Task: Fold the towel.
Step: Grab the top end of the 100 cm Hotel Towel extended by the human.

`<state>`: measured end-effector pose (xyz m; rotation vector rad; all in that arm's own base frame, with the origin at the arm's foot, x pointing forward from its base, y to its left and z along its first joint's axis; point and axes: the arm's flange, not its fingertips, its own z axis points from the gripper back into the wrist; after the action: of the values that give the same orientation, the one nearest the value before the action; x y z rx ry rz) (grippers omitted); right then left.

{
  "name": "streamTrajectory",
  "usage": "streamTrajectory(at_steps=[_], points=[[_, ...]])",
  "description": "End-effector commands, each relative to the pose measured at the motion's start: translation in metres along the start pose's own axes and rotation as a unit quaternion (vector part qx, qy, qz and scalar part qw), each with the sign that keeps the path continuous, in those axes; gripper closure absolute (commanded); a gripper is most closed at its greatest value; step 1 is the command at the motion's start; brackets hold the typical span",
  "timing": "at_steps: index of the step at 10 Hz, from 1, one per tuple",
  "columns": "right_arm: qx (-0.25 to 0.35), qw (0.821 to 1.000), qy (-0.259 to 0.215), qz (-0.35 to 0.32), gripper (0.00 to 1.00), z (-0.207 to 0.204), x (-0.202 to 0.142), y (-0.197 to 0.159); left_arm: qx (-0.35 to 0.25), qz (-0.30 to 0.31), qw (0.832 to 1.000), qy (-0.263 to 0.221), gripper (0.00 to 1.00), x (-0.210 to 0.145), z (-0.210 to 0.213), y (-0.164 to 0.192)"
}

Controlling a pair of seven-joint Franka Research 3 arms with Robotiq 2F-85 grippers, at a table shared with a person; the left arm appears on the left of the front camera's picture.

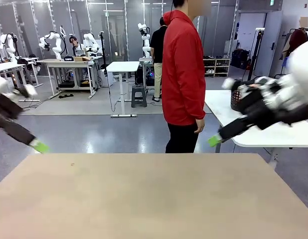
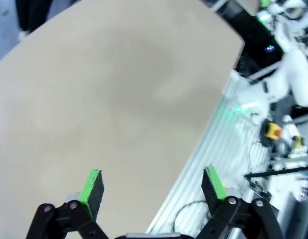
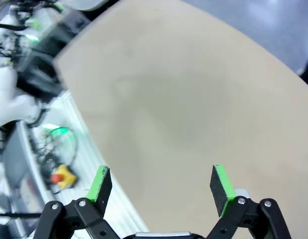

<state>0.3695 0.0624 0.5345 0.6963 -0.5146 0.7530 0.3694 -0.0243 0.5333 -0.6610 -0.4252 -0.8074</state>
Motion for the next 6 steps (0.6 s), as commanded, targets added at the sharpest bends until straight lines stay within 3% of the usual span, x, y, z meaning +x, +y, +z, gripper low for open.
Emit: streamTrajectory(at_steps=[1, 3, 6], points=[[0.09, 0.995, -0.022, -0.048, 0.0, 0.046, -0.033, -0.037, -0.071, 0.024, 0.997, -0.027, 0.0, -0.025, 0.041, 0.03], [0.17, 0.977, -0.097, -0.089, 0.0, 0.097, -0.084, -0.065, -0.141, 0.084, 0.98, -0.116, 0.0, -0.073, 0.083, 0.051], [0.192, 0.958, -0.156, -0.145, 0.0, 0.137, -0.13, -0.089, -0.182, 0.128, 0.955, -0.196, 0.0, -0.127, 0.114, 0.071]])
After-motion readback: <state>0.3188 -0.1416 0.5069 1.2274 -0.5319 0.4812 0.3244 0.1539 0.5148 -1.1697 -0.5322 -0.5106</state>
